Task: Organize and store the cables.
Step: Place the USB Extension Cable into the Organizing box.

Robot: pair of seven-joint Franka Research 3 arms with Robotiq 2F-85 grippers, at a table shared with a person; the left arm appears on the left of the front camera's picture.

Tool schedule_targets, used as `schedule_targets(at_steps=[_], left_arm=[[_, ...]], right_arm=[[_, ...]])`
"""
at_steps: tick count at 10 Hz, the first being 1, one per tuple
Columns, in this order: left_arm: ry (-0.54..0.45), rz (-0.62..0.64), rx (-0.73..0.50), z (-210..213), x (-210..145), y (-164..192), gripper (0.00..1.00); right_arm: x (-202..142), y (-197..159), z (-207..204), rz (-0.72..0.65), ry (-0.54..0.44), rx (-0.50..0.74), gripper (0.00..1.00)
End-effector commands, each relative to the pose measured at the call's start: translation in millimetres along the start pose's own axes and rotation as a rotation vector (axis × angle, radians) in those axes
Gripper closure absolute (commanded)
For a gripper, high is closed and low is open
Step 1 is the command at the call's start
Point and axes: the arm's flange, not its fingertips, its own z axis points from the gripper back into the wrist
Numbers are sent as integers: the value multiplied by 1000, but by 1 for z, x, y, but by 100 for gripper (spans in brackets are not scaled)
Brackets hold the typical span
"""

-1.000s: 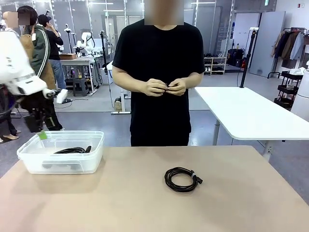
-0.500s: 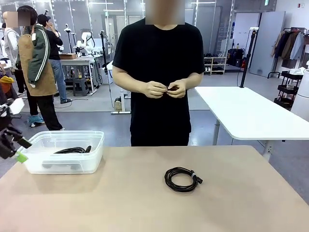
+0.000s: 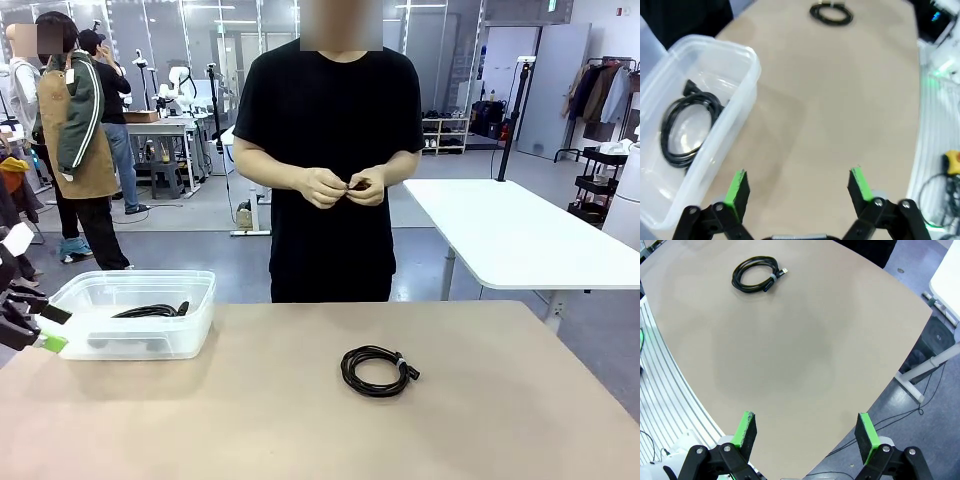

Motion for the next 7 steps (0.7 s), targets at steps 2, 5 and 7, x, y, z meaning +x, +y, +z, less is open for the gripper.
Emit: schedule_targets(at_steps=[2, 5, 7], left_arm=[[19, -20, -8, 4, 7, -2, 0], [19, -20, -8, 4, 7, -2, 0], [19, -20, -8, 4, 7, -2, 0]], right_arm=[[0, 0, 1, -6, -11, 5, 0], [27, 14, -6, -28, 58, -64, 0], [99, 29, -61, -132, 186, -141, 0]])
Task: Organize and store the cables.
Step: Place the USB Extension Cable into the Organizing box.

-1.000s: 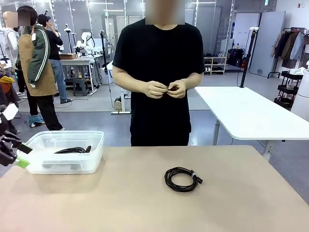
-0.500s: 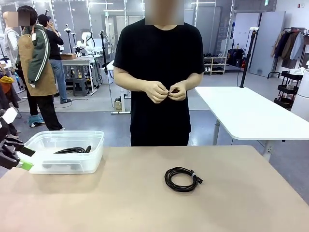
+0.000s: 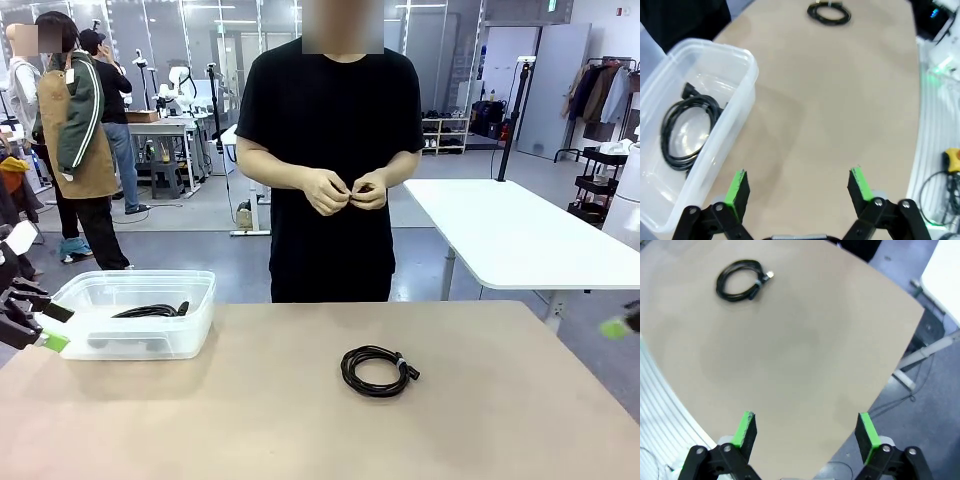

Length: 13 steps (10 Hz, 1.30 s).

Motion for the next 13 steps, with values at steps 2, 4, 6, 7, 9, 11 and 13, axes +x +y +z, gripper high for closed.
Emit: schedule_targets(at_steps=[2, 4, 6, 7, 9, 11, 13], left_arm=[[11, -4, -6, 4, 2, 0, 0], [11, -4, -6, 4, 2, 0, 0], [11, -4, -6, 4, 2, 0, 0], [11, -4, -6, 4, 2, 0, 0], [11, -4, -6, 4, 2, 0, 0], [11, -4, -6, 4, 2, 0, 0], [11, -4, -6, 4, 2, 0, 0]], right_arm=[[88, 36, -64, -150, 184, -117, 0], [126, 61, -110, -220, 236, -144, 0], [149, 80, -151, -224, 288, -115, 0], [157, 88, -170, -229, 321, -106, 0], [171, 100, -211, -250, 374, -107, 0], [182, 117, -235, -263, 384, -107, 0], [186, 127, -251, -275, 411, -102, 0]])
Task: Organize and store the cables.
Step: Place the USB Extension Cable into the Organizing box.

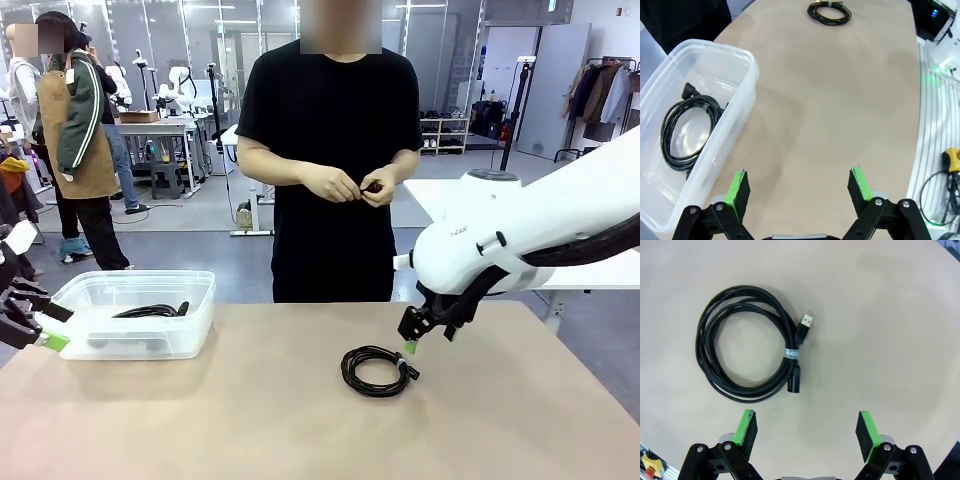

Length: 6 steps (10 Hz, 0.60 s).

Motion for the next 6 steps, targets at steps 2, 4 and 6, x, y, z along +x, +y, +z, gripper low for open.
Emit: schedule_targets(at_steps=[2, 4, 6], left_arm=[[10, -2, -7, 3, 1, 0, 0], [10, -2, -7, 3, 1, 0, 0], [10, -2, -7, 3, 1, 0, 0]], right_arm=[[19, 21, -23, -7, 61, -14, 0], [27, 28, -41, -24, 66, -33, 0], [34, 28, -58, -24, 67, -37, 0]])
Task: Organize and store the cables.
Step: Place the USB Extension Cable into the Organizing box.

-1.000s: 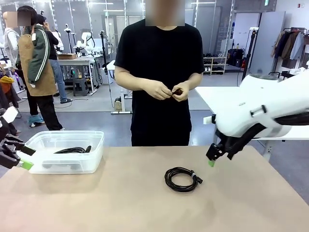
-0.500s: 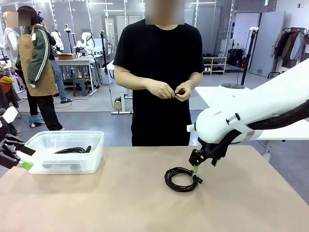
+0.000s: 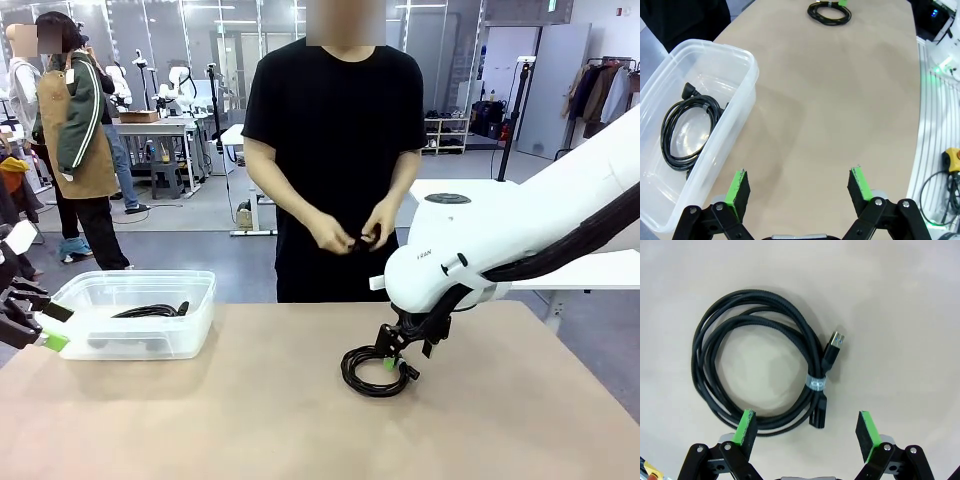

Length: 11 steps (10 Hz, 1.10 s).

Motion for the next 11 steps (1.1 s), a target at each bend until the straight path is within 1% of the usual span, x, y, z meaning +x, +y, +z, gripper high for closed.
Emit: schedule_targets(at_steps=[1, 3, 5, 6, 7, 8, 9, 11], left_arm=[[10, -2, -7, 3, 1, 0, 0], [10, -2, -7, 3, 1, 0, 0], [10, -2, -7, 3, 1, 0, 0], [10, -2, -7, 3, 1, 0, 0], [10, -2, -7, 3, 1, 0, 0], [10, -2, -7, 3, 1, 0, 0], [10, -2, -7, 3, 1, 0, 0], [10, -2, -7, 3, 1, 0, 0]], right_arm=[[15, 5, -14, -29, 2, -29, 0], [24, 4, -29, -24, -2, -43, 0], [29, 5, -33, -21, 3, -45, 0], [31, 5, -34, -14, -2, -49, 18], [31, 6, -33, -14, 0, -50, 59], [30, 7, -32, -20, 6, -52, 77], [29, 7, -32, -25, 14, -54, 100], [28, 7, -28, -48, 19, -64, 100]])
